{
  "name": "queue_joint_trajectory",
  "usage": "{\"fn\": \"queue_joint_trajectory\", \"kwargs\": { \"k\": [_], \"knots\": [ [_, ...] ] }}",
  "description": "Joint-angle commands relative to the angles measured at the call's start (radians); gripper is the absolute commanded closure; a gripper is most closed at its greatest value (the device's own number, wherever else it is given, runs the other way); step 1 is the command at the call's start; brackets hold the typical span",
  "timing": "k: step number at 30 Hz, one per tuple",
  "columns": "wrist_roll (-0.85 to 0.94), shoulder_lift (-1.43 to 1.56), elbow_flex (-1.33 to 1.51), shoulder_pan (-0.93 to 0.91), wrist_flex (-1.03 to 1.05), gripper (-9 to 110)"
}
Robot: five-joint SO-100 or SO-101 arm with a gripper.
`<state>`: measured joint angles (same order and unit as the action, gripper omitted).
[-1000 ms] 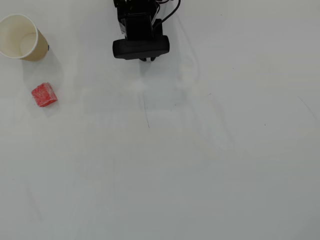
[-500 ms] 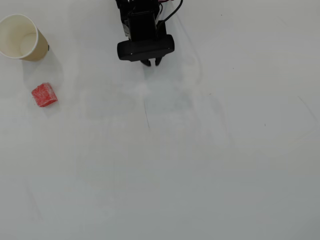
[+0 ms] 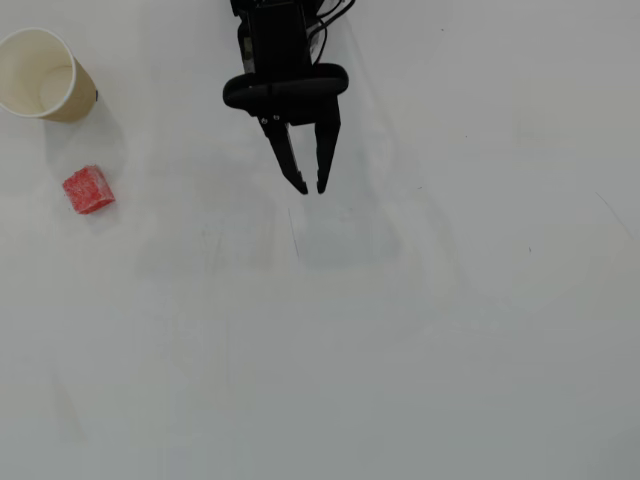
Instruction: Pick up the cube and drop it in the cup.
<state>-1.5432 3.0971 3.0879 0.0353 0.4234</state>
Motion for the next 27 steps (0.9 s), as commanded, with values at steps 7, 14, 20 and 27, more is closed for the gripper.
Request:
{"fn": "queue_joint_trajectory", "kwargs": {
  "k": [7,14,20,27],
  "knots": [
    [0.048,0.043,0.034,0.002,-0.166,98],
    [0.054,0.043,0.034,-0.005,-0.169,98],
    [0.054,0.043,0.034,-0.083,-0.158,98],
    [0.054,0.043,0.034,-0.239,-0.156,98]
  ]
}}
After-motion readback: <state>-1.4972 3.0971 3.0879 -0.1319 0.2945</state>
